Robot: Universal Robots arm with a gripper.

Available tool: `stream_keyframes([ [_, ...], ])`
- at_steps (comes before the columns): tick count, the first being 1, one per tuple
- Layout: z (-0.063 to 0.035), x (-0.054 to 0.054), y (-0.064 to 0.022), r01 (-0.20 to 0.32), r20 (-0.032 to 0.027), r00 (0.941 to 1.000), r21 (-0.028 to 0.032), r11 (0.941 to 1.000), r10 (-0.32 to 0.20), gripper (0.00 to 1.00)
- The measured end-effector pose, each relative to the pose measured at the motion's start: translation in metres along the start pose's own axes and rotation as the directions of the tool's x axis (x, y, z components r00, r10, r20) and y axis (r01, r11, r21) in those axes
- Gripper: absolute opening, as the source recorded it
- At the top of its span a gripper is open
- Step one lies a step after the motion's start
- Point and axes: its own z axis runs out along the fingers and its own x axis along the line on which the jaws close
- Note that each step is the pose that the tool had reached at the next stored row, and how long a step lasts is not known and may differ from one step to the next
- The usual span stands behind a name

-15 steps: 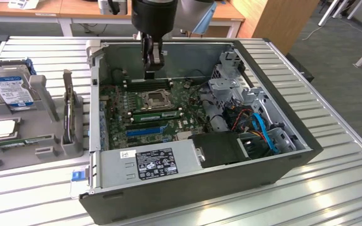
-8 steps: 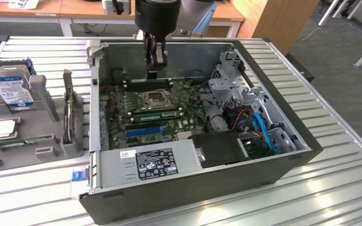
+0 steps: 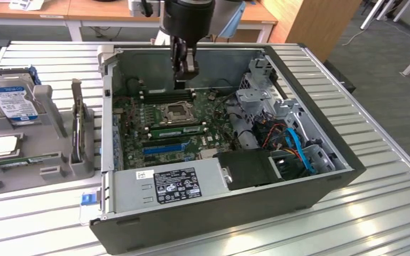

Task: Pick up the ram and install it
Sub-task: 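Press down the ram until it locks into place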

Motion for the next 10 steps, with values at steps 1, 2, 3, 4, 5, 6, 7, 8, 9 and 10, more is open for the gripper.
stream_keyframes([
  [1,0.0,0.0,-0.0021,0.0,0.0,1.0,-0.0011,1.0,0.0,0.1],
  [2,-0.0001,0.0,-0.0043,0.0,0.0,1.0,-0.0022,1.0,0.0,0.1],
  [3,-0.0002,0.0,-0.0065,0.0,0.0,1.0,-0.0034,1.0,0.0,0.1],
  [4,-0.0002,0.0,-0.0083,0.0,0.0,1.0,-0.0043,1.0,0.0,0.1],
  [5,-0.0003,0.0,-0.0098,0.0,0.0,1.0,-0.0048,1.0,0.0,0.1],
  [6,-0.0003,0.0,-0.0112,0.0,0.0,1.0,-0.0054,1.0,0.0,0.1],
  [7,-0.0004,0.0,-0.0124,0.0,-0.0001,1.0,-0.0058,1.0,0.0,0.1],
  [8,-0.0004,0.0,-0.0136,0.0,0.0,1.0,-0.0062,1.0,0.0,0.1],
  [9,-0.0004,0.0,-0.0149,0.0,-0.0001,1.0,-0.0067,1.0,0.0,0.1],
  [10,-0.0005,0.0,-0.0163,0.0,-0.0001,1.0,-0.0071,1.0,0.0,0.1],
])
